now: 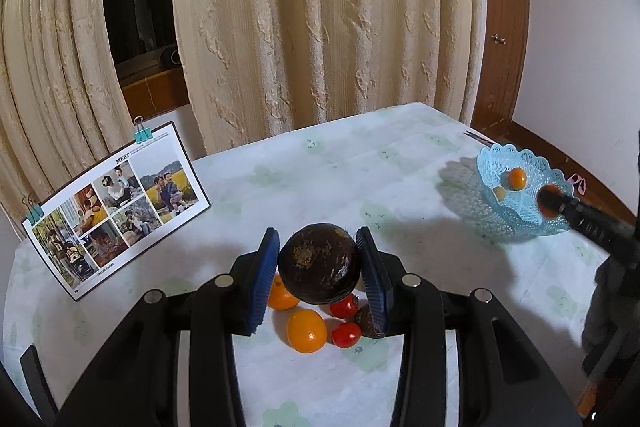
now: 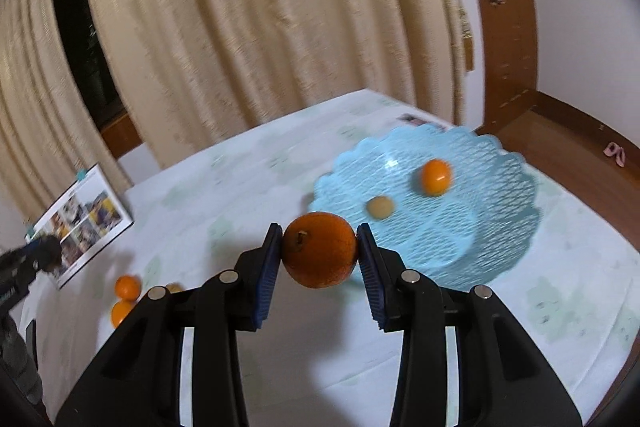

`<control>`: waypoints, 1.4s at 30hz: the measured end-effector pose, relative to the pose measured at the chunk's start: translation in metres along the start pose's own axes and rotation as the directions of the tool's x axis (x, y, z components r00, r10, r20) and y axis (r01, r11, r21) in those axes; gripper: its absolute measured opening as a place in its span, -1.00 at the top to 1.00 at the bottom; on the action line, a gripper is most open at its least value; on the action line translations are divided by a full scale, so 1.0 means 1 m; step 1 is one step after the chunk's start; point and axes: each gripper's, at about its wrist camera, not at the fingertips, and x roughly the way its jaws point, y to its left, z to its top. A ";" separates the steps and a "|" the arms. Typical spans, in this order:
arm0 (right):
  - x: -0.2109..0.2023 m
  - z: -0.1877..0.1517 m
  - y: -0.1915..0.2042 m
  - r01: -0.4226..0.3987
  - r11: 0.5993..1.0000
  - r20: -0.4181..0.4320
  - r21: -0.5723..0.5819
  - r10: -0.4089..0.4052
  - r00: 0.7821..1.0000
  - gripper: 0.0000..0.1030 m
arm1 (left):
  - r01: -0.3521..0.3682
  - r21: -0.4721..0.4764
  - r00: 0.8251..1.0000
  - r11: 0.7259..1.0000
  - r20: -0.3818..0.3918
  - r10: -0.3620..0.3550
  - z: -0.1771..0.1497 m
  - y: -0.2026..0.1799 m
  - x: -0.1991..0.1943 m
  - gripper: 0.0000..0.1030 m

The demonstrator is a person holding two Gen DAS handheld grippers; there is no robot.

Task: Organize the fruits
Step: 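Grasp an orange with the right tool while the left tool holds the passion fruit, then drop the orange and passion fruit into the blue basket by opening both tools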

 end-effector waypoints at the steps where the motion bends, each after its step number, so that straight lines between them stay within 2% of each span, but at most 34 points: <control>1: -0.001 0.003 -0.006 0.017 1.000 0.010 0.003 -0.017 1.000 0.23 | -0.005 0.004 1.000 1.000 0.000 0.005 -0.001 -0.002 0.001 0.21; 8: 0.004 0.012 -0.039 0.092 0.995 0.014 0.027 -0.092 0.996 0.23 | -0.019 0.026 1.000 0.999 0.000 0.020 -0.001 -0.013 0.003 0.21; 16: 0.018 0.004 -0.064 0.107 0.991 -0.012 0.076 -0.106 0.994 0.22 | -0.020 0.034 1.000 0.999 -0.006 0.020 0.002 -0.027 0.003 0.21; 18: 0.016 0.003 -0.068 0.108 0.991 0.002 0.083 -0.109 0.994 0.21 | -0.018 0.042 1.000 0.999 -0.008 0.018 0.003 -0.034 0.003 0.21; 21: 0.007 0.005 -0.077 0.110 0.988 0.036 0.109 -0.115 0.993 0.07 | -0.008 0.052 1.000 0.999 -0.010 0.009 0.007 -0.045 0.005 0.21; 23: -0.001 0.006 -0.085 0.118 0.985 0.062 0.130 -0.127 0.990 0.07 | 0.003 0.058 1.000 0.998 -0.012 -0.003 0.010 -0.054 0.007 0.21; 31: -0.016 -0.006 -0.106 0.193 0.967 0.130 0.168 -0.216 0.968 0.07 | 0.110 0.085 0.994 0.990 -0.034 -0.107 0.022 -0.109 0.024 0.21; 37: -0.017 -0.023 -0.118 0.236 0.951 0.167 0.200 -0.270 0.948 -0.07 | 0.243 0.089 0.967 0.966 -0.105 -0.234 0.027 -0.166 0.058 0.21; 42: -0.013 -0.029 -0.124 0.213 0.948 0.167 0.234 -0.256 0.952 -0.07 | 0.306 0.114 0.948 0.945 -0.123 -0.292 0.032 -0.210 0.079 0.21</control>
